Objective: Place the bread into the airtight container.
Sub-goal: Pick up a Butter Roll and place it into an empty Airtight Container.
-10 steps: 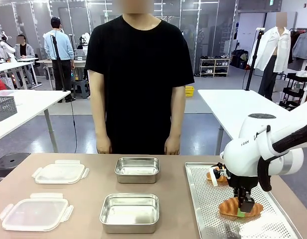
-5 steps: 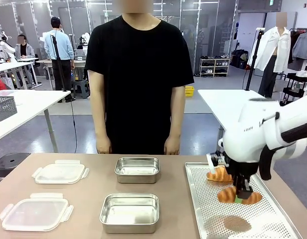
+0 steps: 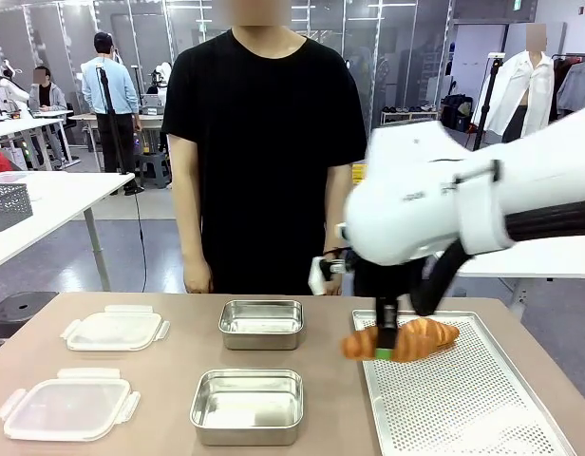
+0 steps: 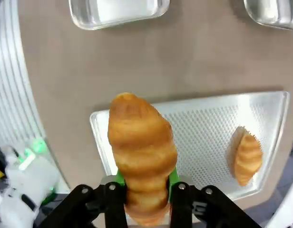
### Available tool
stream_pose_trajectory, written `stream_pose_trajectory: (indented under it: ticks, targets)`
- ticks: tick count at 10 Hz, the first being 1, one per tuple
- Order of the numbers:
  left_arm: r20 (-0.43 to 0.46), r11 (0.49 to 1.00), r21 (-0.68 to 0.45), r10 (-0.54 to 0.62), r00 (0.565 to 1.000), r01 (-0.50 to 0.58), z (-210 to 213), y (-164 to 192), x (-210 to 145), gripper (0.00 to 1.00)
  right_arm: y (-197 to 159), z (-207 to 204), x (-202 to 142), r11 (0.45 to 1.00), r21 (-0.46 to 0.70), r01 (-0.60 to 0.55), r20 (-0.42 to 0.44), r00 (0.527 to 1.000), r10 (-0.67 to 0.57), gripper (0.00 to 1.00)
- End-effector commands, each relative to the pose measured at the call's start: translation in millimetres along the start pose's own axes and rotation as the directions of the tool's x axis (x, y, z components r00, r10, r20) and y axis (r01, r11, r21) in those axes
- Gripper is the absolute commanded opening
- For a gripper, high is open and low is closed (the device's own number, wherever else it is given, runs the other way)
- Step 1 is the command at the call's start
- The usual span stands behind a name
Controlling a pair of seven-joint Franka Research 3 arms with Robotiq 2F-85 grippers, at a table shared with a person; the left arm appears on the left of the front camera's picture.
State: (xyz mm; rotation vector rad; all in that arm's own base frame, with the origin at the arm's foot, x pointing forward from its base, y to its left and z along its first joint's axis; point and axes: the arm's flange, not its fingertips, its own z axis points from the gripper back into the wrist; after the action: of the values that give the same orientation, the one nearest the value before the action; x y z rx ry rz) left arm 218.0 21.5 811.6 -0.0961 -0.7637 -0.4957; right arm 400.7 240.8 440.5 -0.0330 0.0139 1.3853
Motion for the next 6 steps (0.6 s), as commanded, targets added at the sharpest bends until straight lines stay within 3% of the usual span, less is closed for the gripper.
stream_pose_trajectory:
  ticks: [1, 4, 6]
  targets:
    - [0.000, 1.000, 0.002, -0.001, 1.000, 0.001, 1, -1, 1, 1.00, -8, -10, 53, 0.999, 0.013, 0.036, -0.034, 0.999, -0.036, 0.36]
    - [0.000, 1.000, 0.002, -0.001, 1.000, 0.001, 1, -1, 1, 1.00, 11, -25, 135, 0.998, 0.053, 0.039, -0.042, 0.998, -0.037, 0.36]
    - [0.000, 1.000, 0.002, -0.001, 1.000, 0.001, 1, -1, 1, 1.00, 21, -43, 171, 0.996, 0.047, 0.073, -0.035, 0.997, -0.071, 0.36]
